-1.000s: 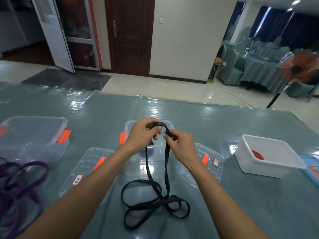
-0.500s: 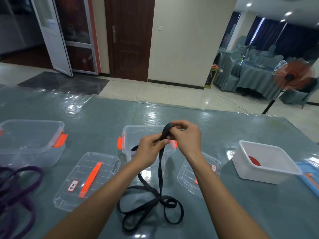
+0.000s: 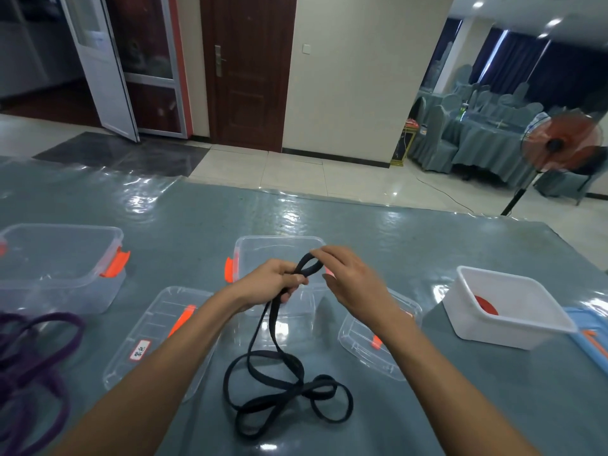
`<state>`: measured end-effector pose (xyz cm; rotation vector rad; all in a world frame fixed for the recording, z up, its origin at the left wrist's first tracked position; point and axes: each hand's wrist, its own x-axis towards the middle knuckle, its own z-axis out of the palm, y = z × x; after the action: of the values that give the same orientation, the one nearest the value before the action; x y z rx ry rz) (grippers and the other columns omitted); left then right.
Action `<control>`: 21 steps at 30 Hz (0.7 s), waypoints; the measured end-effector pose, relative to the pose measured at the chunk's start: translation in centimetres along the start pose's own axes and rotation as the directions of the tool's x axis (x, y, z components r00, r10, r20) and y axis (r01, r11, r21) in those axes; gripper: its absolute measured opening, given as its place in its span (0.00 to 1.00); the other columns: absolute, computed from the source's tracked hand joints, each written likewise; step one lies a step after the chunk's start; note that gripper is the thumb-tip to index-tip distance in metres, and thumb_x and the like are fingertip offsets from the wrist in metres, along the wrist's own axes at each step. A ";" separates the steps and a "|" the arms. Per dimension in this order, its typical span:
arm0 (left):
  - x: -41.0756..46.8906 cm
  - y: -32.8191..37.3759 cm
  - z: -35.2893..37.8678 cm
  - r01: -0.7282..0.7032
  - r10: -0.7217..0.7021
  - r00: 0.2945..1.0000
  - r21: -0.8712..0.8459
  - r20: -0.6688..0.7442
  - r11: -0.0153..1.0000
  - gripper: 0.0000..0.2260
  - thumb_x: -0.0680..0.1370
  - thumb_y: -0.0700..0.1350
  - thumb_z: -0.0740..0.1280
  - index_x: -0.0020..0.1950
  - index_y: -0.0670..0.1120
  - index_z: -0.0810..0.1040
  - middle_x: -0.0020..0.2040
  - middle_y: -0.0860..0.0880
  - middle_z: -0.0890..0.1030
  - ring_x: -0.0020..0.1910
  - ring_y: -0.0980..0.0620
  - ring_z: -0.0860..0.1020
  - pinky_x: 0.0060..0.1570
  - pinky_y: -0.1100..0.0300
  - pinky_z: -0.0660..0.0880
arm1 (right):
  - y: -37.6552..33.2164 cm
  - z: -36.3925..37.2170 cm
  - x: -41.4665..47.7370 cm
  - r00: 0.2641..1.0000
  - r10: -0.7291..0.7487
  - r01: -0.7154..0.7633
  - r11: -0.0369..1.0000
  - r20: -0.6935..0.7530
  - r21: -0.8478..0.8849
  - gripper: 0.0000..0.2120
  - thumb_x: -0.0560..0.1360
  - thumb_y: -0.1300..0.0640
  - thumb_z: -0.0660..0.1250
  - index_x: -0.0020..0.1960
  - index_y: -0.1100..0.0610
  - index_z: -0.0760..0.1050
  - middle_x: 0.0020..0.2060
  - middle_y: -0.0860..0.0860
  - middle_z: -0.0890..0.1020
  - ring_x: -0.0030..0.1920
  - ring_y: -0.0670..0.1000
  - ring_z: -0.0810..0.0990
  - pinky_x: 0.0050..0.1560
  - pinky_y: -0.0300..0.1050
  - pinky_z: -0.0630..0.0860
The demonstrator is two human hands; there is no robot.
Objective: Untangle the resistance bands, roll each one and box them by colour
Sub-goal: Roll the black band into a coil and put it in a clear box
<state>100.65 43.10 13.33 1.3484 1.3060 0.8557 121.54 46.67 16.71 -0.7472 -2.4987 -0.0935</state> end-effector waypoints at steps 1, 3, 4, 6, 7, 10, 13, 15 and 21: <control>-0.1 -0.1 -0.2 0.018 -0.018 0.999 0.003 0.044 1.000 0.08 0.83 0.43 0.65 0.50 0.42 0.81 0.35 0.49 0.74 0.32 0.54 0.73 0.37 0.61 0.73 | 0.1 0.3 -0.2 0.999 -0.032 0.031 0.999 -0.030 -0.023 0.22 0.70 0.71 0.74 0.63 0.62 0.79 0.57 0.57 0.82 0.55 0.60 0.81 0.43 0.56 0.82; -0.4 -0.2 -0.5 0.041 -0.043 0.994 0.025 0.102 0.999 0.08 0.83 0.43 0.64 0.52 0.42 0.81 0.35 0.51 0.75 0.32 0.54 0.74 0.39 0.60 0.74 | 0.2 0.8 -0.3 0.993 -0.083 0.078 0.995 -0.088 -0.065 0.17 0.69 0.70 0.77 0.57 0.63 0.82 0.51 0.58 0.83 0.48 0.60 0.83 0.37 0.54 0.82; -0.4 -0.2 -0.6 0.044 -0.047 0.993 0.027 0.112 0.999 0.08 0.83 0.43 0.64 0.53 0.42 0.81 0.35 0.50 0.75 0.32 0.54 0.74 0.39 0.60 0.74 | 0.3 1.0 -0.4 0.990 -0.093 0.085 0.993 -0.109 -0.080 0.14 0.69 0.69 0.77 0.54 0.63 0.83 0.48 0.58 0.84 0.46 0.60 0.83 0.36 0.53 0.82; -0.5 -0.2 -0.7 0.039 -0.040 0.994 0.018 0.103 0.999 0.08 0.83 0.44 0.65 0.53 0.41 0.82 0.35 0.50 0.75 0.32 0.54 0.74 0.39 0.60 0.75 | 0.5 1.4 -0.5 0.980 -0.114 0.095 0.988 -0.160 -0.122 0.08 0.70 0.65 0.78 0.48 0.62 0.83 0.42 0.56 0.84 0.40 0.57 0.82 0.35 0.51 0.80; -0.6 -0.2 -0.6 0.029 -0.031 0.996 0.024 0.089 0.999 0.09 0.83 0.45 0.65 0.53 0.41 0.82 0.35 0.50 0.75 0.33 0.53 0.74 0.40 0.60 0.74 | 0.6 1.5 -0.5 0.974 -0.125 0.097 0.984 -0.191 -0.148 0.05 0.70 0.64 0.78 0.45 0.61 0.83 0.39 0.54 0.83 0.38 0.56 0.81 0.34 0.49 0.79; -0.6 -0.2 0.3 -0.037 0.038 0.999 0.058 -0.017 0.998 0.13 0.83 0.50 0.66 0.54 0.40 0.81 0.36 0.50 0.79 0.34 0.52 0.76 0.42 0.56 0.75 | 0.8 2.0 -0.5 0.953 -0.074 0.020 0.983 -0.293 -0.184 0.06 0.71 0.62 0.78 0.39 0.60 0.81 0.33 0.53 0.79 0.34 0.55 0.76 0.33 0.48 0.74; -0.5 -0.5 2.1 -0.166 0.164 0.953 0.017 -0.256 0.986 0.06 0.82 0.47 0.67 0.56 0.49 0.82 0.43 0.49 0.86 0.38 0.49 0.82 0.48 0.53 0.80 | 0.2 2.4 -0.4 0.903 0.176 -0.213 0.976 -0.392 -0.053 0.07 0.71 0.60 0.78 0.38 0.59 0.81 0.33 0.52 0.79 0.36 0.55 0.76 0.38 0.49 0.73; -0.3 -1.0 3.5 -0.226 0.224 0.897 0.042 -0.381 0.973 0.05 0.81 0.46 0.68 0.54 0.51 0.83 0.44 0.52 0.86 0.41 0.52 0.85 0.48 0.53 0.81 | -0.9 2.6 -0.2 0.828 0.417 -0.380 0.909 -0.376 0.170 0.05 0.71 0.60 0.77 0.39 0.58 0.82 0.36 0.50 0.81 0.40 0.54 0.78 0.44 0.50 0.74; 0.1 -1.9 5.9 -0.317 0.319 0.813 0.089 -0.488 0.944 0.08 0.80 0.46 0.69 0.57 0.56 0.84 0.46 0.54 0.86 0.48 0.52 0.85 0.54 0.48 0.81 | -4.0 3.2 0.6 0.450 0.892 -0.544 0.236 0.043 0.806 0.07 0.71 0.56 0.75 0.35 0.49 0.84 0.35 0.44 0.86 0.44 0.44 0.85 0.46 0.42 0.77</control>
<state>105.87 41.84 10.21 1.4257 1.4840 1.5143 117.48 44.24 14.55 -1.2822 -1.2458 0.9628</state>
